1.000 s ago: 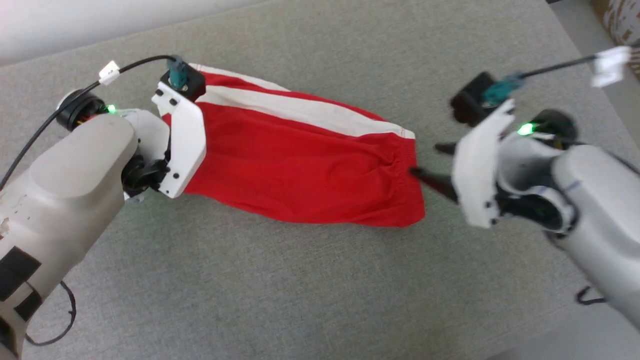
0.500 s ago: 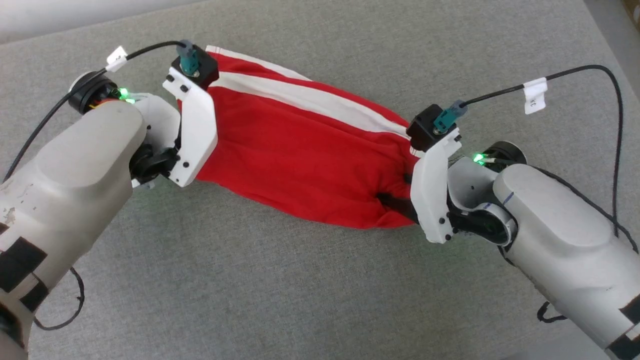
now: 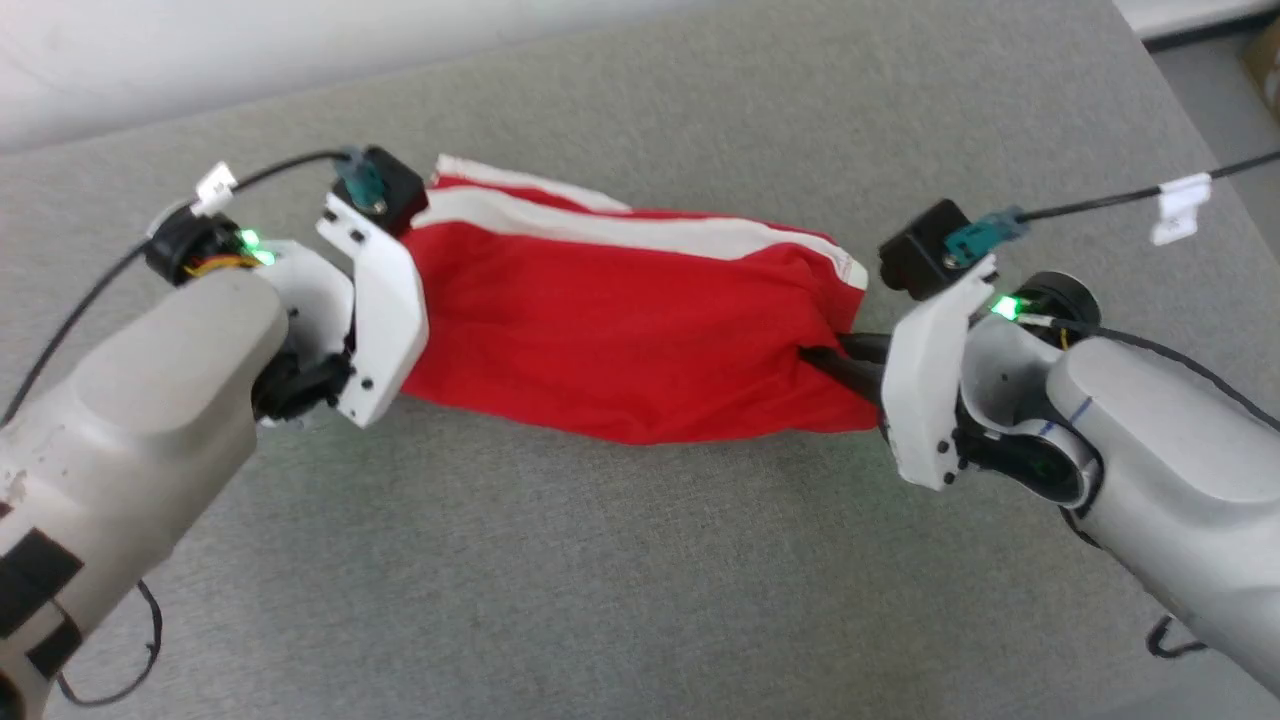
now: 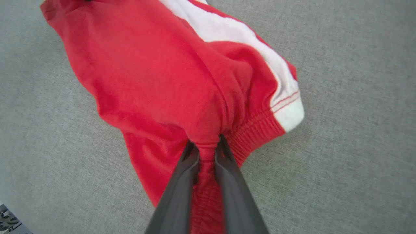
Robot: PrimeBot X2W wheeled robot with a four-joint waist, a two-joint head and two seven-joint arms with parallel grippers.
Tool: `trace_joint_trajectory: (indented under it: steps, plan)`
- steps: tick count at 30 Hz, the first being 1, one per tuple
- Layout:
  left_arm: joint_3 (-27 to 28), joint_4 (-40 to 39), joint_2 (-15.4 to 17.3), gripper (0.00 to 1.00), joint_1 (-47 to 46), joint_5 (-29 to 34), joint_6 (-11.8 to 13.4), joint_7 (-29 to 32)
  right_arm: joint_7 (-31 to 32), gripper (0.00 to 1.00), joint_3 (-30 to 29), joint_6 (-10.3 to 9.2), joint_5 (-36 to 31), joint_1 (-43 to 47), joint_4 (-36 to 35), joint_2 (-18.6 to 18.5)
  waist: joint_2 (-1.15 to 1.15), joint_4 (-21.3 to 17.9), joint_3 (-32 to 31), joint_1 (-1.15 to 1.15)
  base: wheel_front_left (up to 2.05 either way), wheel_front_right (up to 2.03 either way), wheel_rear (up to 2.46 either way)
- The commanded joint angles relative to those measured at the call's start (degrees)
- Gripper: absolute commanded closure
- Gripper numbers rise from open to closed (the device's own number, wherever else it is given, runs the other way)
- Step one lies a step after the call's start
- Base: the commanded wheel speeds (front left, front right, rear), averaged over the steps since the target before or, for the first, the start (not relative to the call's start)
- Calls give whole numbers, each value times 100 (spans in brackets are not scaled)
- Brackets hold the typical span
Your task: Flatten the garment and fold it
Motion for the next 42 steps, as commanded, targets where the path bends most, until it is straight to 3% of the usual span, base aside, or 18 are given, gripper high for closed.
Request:
trace_joint_trajectory:
  steps: [1,16,22,27,33,34,35,38,42]
  plan:
    - [-19,-122,53,100,150,42,2,-62,-77,100,44,-5,96,49,-130,-118,0,257,-356,-1,0,0,0]
    - [-19,-1161,515,100,1443,40,2,-376,-91,100,520,-5,514,1021,-1123,-1295,0,1051,-1326,-1,0,0,0]
    - [-19,-1136,441,100,2060,-67,169,-662,15,100,597,-5,516,1264,-1036,-1293,0,1182,-1280,-1,0,0,0]
    - [15,-943,163,100,2440,-184,368,-1015,165,100,680,-5,469,1436,-580,-1177,0,1274,-1181,-1,0,0,0]
    - [58,-567,-146,100,2649,-264,407,-1361,117,100,830,-5,389,1623,-117,-921,0,1314,-1099,-1,0,0,0]
    - [83,-509,-185,81,2669,-268,441,-1441,54,44,813,-5,384,1627,-78,-881,0,1308,-1100,-1,0,0,0]
    - [92,-462,-212,0,2688,-252,470,-1518,-17,0,791,-5,361,1614,-49,-851,0,1298,-1116,-1,0,0,0]
    - [218,-461,-222,0,2737,-150,650,-2017,-211,0,742,-5,263,1539,-163,-879,0,1281,-1232,-1,0,0,0]
    - [404,-822,-77,0,2853,63,1036,-2782,-353,0,610,-5,136,1464,-609,-1225,0,1319,-1409,-1,0,0,0]
